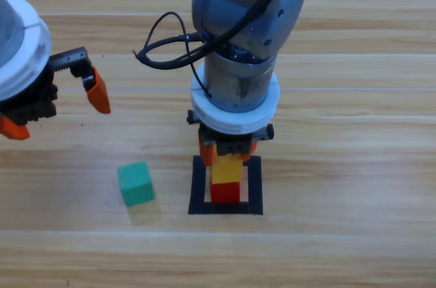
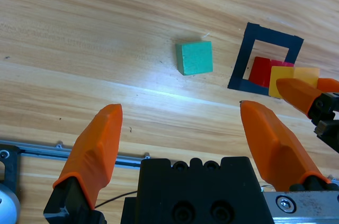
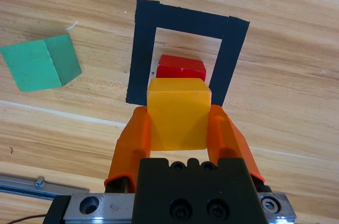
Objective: Stack the blocks in the rectangular block: red at the bottom, yellow in the middle, green on top
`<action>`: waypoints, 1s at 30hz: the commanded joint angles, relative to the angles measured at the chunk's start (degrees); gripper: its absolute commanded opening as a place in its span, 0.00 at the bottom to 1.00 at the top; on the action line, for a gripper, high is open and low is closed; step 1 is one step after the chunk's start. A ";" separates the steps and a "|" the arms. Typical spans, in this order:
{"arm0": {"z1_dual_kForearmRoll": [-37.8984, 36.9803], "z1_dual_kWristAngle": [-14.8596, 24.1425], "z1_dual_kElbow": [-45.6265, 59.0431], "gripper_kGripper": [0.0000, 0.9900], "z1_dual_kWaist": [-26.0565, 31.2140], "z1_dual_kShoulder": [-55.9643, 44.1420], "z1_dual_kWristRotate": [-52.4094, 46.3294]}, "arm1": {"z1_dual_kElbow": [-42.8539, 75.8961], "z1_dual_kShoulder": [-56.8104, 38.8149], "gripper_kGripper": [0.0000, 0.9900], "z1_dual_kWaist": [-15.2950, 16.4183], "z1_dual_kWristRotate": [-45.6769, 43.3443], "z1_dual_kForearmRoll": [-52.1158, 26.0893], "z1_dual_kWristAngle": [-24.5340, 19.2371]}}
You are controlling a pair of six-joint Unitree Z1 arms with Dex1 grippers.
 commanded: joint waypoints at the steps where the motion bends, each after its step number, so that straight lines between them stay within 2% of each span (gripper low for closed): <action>1: -1.19 -0.54 1.27 0.96 1.00 -0.33 0.60 | -1.06 4.44 0.03 1.49 0.45 0.85 -1.36; 28: -3.03 -0.80 2.24 0.96 1.00 -0.07 0.95 | -3.52 6.55 0.03 1.40 0.62 2.96 -2.41; 30: -3.03 -0.80 2.24 0.96 1.09 -0.07 0.95 | -3.78 6.55 0.07 1.49 0.62 3.31 -2.41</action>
